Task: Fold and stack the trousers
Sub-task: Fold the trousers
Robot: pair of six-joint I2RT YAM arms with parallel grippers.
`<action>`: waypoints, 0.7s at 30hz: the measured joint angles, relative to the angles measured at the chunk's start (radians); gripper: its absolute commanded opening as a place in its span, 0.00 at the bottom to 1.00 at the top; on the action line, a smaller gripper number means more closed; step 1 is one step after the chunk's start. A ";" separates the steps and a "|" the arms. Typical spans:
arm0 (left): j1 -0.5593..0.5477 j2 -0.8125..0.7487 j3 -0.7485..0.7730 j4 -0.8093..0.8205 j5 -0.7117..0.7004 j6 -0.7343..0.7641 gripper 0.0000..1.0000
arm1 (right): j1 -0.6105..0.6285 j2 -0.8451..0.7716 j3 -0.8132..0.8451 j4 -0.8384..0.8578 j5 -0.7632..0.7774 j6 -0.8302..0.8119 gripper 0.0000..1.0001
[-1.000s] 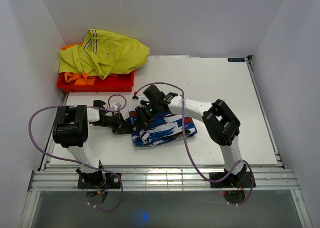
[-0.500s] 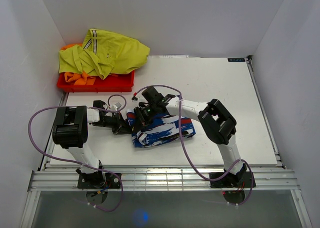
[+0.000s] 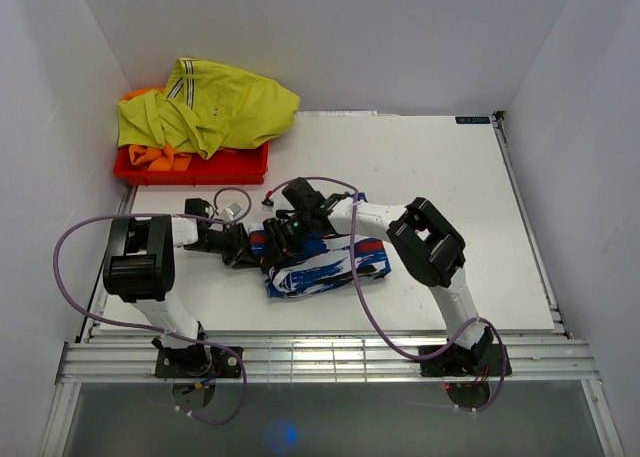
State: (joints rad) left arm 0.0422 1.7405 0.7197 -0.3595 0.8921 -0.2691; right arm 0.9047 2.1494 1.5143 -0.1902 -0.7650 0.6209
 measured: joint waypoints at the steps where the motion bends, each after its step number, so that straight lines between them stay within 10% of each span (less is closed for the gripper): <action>1: 0.003 -0.008 0.006 -0.012 -0.013 0.004 0.36 | 0.000 0.000 0.000 0.005 -0.003 -0.004 0.44; 8: 0.133 -0.050 0.091 -0.106 -0.141 0.091 0.49 | -0.027 -0.016 0.012 0.004 -0.024 -0.075 0.68; 15: 0.271 -0.129 0.163 -0.224 -0.153 0.214 0.56 | -0.138 -0.152 0.033 -0.063 -0.048 -0.233 0.71; 21: 0.146 -0.394 0.209 -0.251 0.016 0.265 0.53 | -0.325 -0.406 -0.089 -0.151 -0.100 -0.434 0.69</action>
State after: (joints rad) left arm 0.1883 1.3464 0.9291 -0.6106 0.9081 -0.0040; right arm 0.5793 1.7439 1.4250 -0.3412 -0.8654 0.1871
